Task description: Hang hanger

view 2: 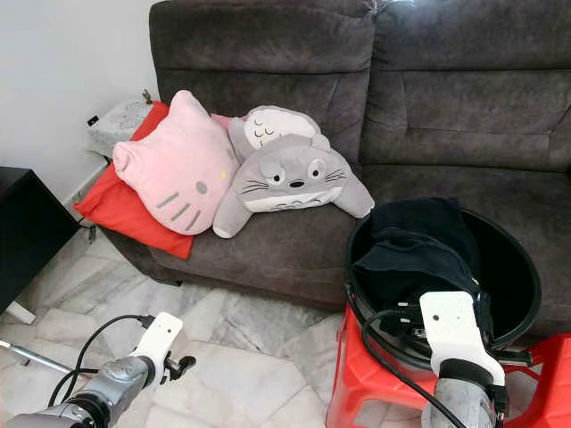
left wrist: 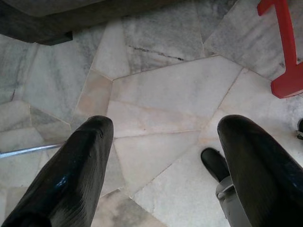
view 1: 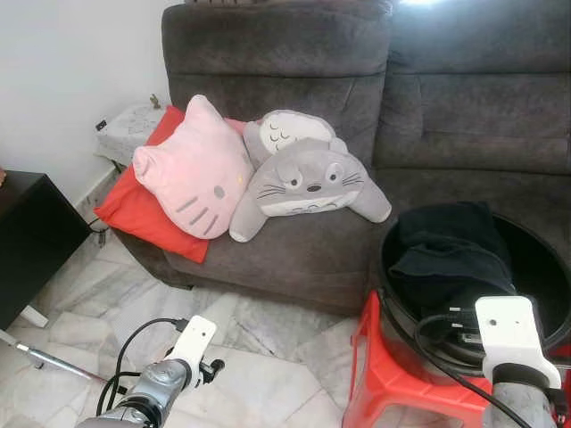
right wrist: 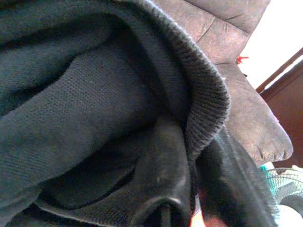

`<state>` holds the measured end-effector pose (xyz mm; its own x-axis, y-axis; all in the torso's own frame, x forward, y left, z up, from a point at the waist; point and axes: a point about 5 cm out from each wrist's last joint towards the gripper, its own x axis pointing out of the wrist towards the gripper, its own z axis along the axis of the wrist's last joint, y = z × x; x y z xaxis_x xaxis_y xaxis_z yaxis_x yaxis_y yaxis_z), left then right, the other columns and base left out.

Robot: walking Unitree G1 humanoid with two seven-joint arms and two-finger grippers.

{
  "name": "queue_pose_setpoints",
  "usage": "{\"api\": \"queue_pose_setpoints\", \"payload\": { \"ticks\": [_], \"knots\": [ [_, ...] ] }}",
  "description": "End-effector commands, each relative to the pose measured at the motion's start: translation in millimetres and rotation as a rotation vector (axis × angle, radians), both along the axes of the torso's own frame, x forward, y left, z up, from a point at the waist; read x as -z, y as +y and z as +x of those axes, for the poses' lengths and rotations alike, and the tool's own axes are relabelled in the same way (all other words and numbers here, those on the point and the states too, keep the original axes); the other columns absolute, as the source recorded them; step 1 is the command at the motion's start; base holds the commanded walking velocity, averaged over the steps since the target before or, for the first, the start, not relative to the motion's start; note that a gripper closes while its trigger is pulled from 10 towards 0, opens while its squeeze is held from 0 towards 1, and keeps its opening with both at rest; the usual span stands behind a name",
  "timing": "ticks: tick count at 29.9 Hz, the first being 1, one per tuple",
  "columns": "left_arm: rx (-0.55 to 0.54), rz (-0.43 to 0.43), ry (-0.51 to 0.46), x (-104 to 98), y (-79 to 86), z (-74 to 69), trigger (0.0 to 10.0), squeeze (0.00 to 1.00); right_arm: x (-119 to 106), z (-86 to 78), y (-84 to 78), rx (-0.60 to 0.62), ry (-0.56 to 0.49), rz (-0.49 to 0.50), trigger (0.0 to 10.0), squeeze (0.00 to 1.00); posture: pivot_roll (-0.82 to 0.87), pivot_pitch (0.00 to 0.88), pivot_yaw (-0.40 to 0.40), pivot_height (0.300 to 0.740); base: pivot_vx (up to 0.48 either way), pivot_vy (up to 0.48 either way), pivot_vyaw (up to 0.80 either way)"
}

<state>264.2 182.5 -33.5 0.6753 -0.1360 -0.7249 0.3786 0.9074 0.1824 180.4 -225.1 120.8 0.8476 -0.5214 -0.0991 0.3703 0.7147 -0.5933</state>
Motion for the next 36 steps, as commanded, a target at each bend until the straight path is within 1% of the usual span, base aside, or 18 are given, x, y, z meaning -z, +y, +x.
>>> {"api": "queue_pose_setpoints", "payload": {
  "ticks": [1, 10, 15, 16, 19, 21, 22, 23, 25, 26, 27, 28, 29, 31, 32, 34, 35, 36],
  "knots": [
    [0.000, 0.015, 0.006, 0, 3.7, -0.8, 10.0, 0.00, -4, 1.8, 2.1, -0.002, -0.026, 0.003, 0.0, 0.00, -0.29, 0.000, 0.128, 0.740, 0.000, 0.000, 0.00],
    [0.002, 0.017, 0.007, 0, 4.1, -1.0, 10.0, 0.00, -12, 5.0, -4.0, 0.031, -0.056, -0.028, 0.0, 0.00, -0.28, 0.000, 0.130, 0.740, 0.000, 0.000, 0.00],
    [0.003, 0.018, 0.008, 1, 4.1, -1.2, 10.0, 0.00, -53, 22.0, -23.2, 0.030, -0.162, -0.192, 0.0, 0.00, -0.29, 0.000, 0.133, 0.740, 0.000, 0.000, 0.00],
    [0.002, 0.018, 0.009, 1, 4.0, -1.4, 10.0, 0.00, -66, 29.4, -31.1, 0.024, -0.190, -0.246, 0.0, 0.00, -0.29, 0.000, 0.133, 0.740, 0.000, 0.000, 0.00],
    [0.002, 0.017, 0.009, 1, 4.0, -1.4, 10.0, 0.00, -69, 31.1, -32.6, 0.021, -0.195, -0.253, 0.0, 0.00, -0.29, 0.000, 0.133, 0.740, 0.000, 0.000, 0.00],
    [0.001, 0.017, 0.009, 1, 3.8, -1.5, 10.0, 0.00, -83, 40.8, -40.4, 0.003, -0.225, -0.324, 0.0, 0.00, -0.30, 0.000, 0.135, 0.740, 0.000, 0.000, 0.00],
    [0.001, 0.017, 0.009, 1, 3.6, -1.5, 10.0, 0.00, -88, 45.0, -41.8, -0.016, -0.236, -0.325, 0.0, 0.00, -0.30, 0.000, 0.135, 0.740, 0.000, 0.000, 0.00],
    [-0.001, 0.016, 0.008, 1, 3.6, -1.4, 10.0, 0.00, -92, 50.4, -40.6, -0.059, -0.242, -0.305, 0.0, 0.00, -0.29, 0.000, 0.134, 0.740, 0.000, 0.000, 0.00],
    [-0.003, 0.016, 0.007, 1, 3.9, -1.2, 10.0, 0.00, -87, 57.8, -25.8, -0.214, -0.195, -0.253, 0.0, 0.00, -0.30, 0.000, 0.134, 0.740, 0.000, 0.000, 0.00],
    [-0.003, 0.016, 0.007, 1, 4.0, -1.2, 10.0, 0.00, -81, 60.4, -14.6, -0.318, -0.145, -0.233, 0.0, 0.00, -0.30, 0.000, 0.134, 0.740, 0.000, 0.000, 0.00],
    [-0.002, 0.017, 0.007, 0, 4.0, -1.1, 10.0, 0.00, -73, 60.5, -1.0, -0.424, -0.097, -0.162, 0.0, 0.00, -0.30, 0.000, 0.136, 0.740, 0.000, 0.000, 0.00],
    [-0.002, 0.017, 0.007, 0, 4.0, -1.1, 10.0, 0.00, -73, 60.5, -1.0, -0.424, -0.097, -0.162, 0.0, 0.00, -0.30, 0.000, 0.136, 0.740, 0.000, 0.000, 0.00],
    [-0.001, 0.017, 0.007, 0, 3.8, -0.9, 10.0, 0.00, -64, 58.2, 6.8, -0.473, -0.047, -0.144, 0.0, 0.00, -0.30, 0.000, 0.136, 0.740, 0.000, 0.000, 0.00],
    [0.000, 0.017, 0.008, 0, 3.5, -0.9, 10.0, 0.00, -62, 56.4, -4.5, -0.364, -0.044, -0.218, 0.0, 0.00, -0.30, 0.000, 0.135, 0.740, 0.000, 0.000, 0.00],
    [-0.002, 0.016, 0.007, 0, 3.5, -0.8, 10.0, 0.00, -65, 55.5, -21.8, -0.219, -0.061, -0.225, 0.0, 0.00, -0.29, 0.000, 0.135, 0.740, 0.000, 0.000, 0.00],
    [-0.004, 0.015, 0.006, 0, 3.5, -0.6, 10.0, 0.00, -68, 52.2, -44.0, -0.041, -0.084, -0.176, 0.0, 0.00, -0.29, 0.000, 0.135, 0.740, 0.000, 0.000, 0.00],
    [-0.004, 0.015, 0.006, 0, 3.5, -0.6, 10.0, 0.00, -66, 52.1, -50.5, -0.005, -0.075, -0.117, 0.0, 0.00, -0.29, 0.000, 0.135, 0.740, 0.000, 0.000, 0.00],
    [-0.003, 0.016, 0.007, 0, 3.5, -0.6, 10.0, 0.00, -61, 56.0, -47.1, -0.086, -0.007, -0.115, 0.0, 0.00, -0.29, 0.000, 0.135, 0.740, 0.000, 0.000, 0.00]
  ]
}}
